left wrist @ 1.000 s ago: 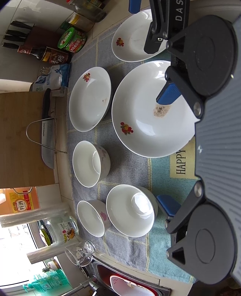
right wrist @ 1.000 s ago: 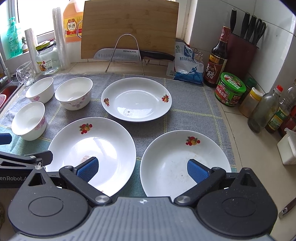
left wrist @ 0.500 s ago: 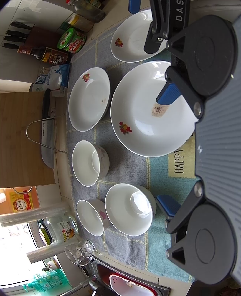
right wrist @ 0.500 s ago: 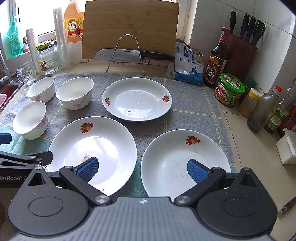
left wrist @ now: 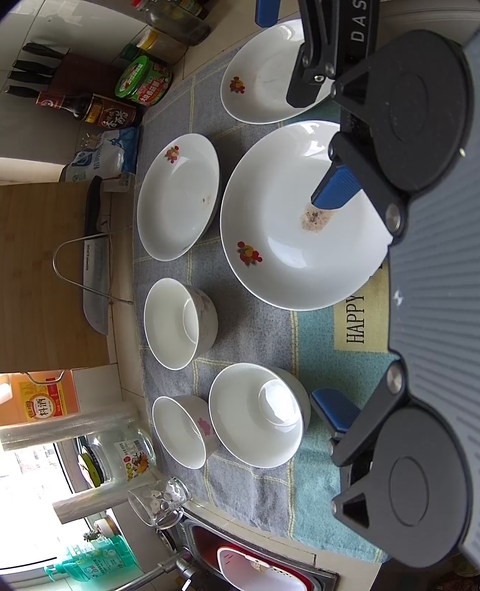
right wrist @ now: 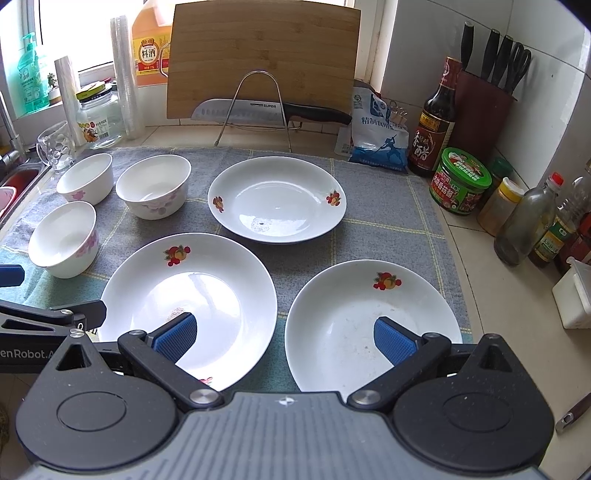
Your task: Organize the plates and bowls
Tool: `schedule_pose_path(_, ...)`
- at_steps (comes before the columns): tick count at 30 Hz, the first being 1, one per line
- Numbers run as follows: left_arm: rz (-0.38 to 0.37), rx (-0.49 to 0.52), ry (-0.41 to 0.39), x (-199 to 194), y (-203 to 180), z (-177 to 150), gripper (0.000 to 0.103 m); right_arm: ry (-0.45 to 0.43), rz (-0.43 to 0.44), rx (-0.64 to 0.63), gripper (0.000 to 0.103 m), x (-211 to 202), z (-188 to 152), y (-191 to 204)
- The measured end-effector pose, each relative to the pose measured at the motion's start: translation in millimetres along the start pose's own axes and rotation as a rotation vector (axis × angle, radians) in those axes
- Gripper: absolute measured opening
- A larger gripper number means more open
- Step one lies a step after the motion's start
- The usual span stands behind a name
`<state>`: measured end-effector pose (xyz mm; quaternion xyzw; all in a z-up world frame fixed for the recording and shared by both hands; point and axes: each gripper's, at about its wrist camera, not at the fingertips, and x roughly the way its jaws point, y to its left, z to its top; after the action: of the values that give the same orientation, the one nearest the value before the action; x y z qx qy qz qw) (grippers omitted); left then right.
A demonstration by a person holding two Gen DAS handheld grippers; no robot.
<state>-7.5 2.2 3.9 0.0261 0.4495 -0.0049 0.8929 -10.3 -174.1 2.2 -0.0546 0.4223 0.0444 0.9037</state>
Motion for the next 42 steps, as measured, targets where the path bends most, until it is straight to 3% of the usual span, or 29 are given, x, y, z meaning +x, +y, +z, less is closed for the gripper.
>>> schedule_pose_path(22, -0.032, 0.031, -0.038, -2.7, -4.0, 11.1, 0.102, -0.037, -0.019, 0.015, 0.103, -5.4, 0.8, -4.4)
schedule_pose_path(28, -0.094, 0.035, -0.031, 3.2, -3.4, 13.4, 0.102, -0.069, -0.024, 0.024, 0.103, -8.0, -0.8, -9.0)
schedule_pose_path(37, -0.127, 0.070, -0.091, 4.5, -6.5, 19.9, 0.102, -0.122, -0.051, 0.055, 0.103, -13.7, -14.7, -28.1)
schedule_pose_path(42, -0.191, 0.079, -0.126, 9.4, -8.1, 21.8, 0.102, -0.124, -0.068, 0.063, 0.103, -15.0, -30.3, -39.5)
